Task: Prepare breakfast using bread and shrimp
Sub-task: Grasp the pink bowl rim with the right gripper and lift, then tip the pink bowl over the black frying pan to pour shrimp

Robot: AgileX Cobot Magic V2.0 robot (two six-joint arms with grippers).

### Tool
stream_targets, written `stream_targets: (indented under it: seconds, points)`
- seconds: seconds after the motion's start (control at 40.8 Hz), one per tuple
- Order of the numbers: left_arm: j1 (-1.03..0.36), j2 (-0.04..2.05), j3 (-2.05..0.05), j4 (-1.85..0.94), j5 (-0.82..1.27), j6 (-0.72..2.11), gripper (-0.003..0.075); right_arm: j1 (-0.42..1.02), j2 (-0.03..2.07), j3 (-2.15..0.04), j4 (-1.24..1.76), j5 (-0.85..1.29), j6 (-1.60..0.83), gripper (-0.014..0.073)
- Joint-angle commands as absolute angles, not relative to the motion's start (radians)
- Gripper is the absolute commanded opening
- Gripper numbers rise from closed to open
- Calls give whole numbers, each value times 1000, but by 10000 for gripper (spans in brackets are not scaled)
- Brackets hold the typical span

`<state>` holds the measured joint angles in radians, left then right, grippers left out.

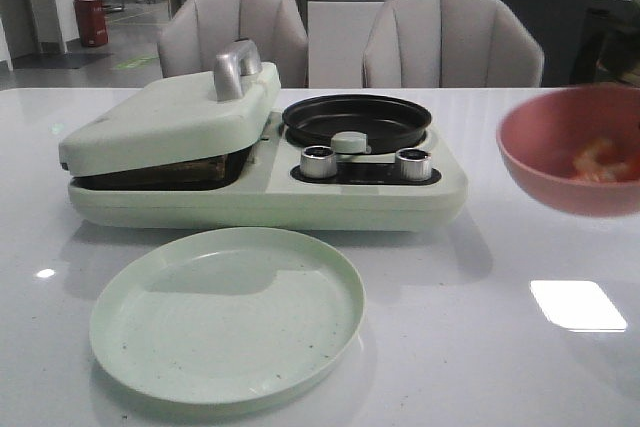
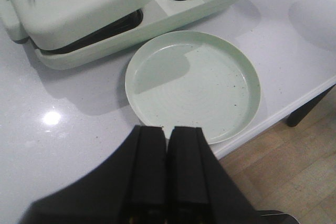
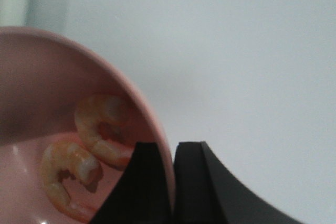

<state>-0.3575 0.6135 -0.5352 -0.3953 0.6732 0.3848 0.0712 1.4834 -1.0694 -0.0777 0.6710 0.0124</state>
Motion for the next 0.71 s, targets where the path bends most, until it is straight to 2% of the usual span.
stream_targets:
  seconds: [0.0,0.245,0.687]
  points:
    - [-366,614,-564,-417,604,378,102,151,1402,-1179,-144,664,26,45]
    - [-366,614,-564,-417,604,378,101,322,1451,-1426,-494,773,247,45]
    - [-366,614,-564,-417,604,378,102,527,1786,-1689,-1190,887,599,45]
